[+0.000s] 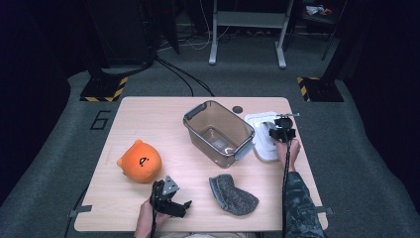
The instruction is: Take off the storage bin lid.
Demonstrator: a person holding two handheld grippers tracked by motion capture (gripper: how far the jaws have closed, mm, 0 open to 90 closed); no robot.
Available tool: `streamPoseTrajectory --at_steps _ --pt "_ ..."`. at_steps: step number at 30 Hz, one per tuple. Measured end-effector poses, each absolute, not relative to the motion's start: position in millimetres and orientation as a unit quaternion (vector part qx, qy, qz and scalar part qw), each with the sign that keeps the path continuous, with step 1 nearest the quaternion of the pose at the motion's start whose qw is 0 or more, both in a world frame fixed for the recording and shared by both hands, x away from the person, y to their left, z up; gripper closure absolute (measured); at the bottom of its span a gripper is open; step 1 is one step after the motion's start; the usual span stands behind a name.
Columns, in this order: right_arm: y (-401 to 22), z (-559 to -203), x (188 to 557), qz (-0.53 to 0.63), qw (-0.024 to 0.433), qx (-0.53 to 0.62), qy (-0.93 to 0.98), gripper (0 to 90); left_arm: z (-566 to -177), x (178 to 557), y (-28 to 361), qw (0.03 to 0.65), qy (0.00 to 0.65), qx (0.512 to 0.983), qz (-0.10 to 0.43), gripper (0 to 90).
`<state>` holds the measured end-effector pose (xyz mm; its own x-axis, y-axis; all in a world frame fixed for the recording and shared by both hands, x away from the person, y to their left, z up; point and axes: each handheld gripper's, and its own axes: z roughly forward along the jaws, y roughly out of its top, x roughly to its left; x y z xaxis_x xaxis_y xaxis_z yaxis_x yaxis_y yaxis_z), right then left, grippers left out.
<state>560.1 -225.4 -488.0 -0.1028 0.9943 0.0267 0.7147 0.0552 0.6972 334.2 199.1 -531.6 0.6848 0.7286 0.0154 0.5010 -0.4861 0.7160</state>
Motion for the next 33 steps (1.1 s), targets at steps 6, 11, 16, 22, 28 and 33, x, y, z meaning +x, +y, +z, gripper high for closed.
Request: streamPoseTrajectory --at_steps 6,11,16,22,28,33 --pt "-232 -488 554 0.298 0.225 0.624 0.686 43.1 -532 334 199 0.354 0.363 0.847 0.161 0.6" --pt "-235 -481 541 0.308 0.230 0.607 0.695 24.4 -532 334 199 0.354 0.362 0.847 0.161 0.6" --pt "-238 -476 524 0.334 0.230 0.585 0.702 14.1 -532 334 199 0.354 0.362 0.847 0.161 0.6" --pt "-235 -471 503 0.342 0.228 0.559 0.720 3.9 -532 334 199 0.353 0.362 0.847 0.161 0.6" --pt "-230 -470 478 0.365 0.215 0.535 0.731 0.0 -532 334 199 0.353 0.362 0.847 0.161 0.6" --pt "-225 -473 462 0.371 0.209 0.521 0.739 0.0 -531 334 199 0.353 0.362 0.847 0.161 0.6"
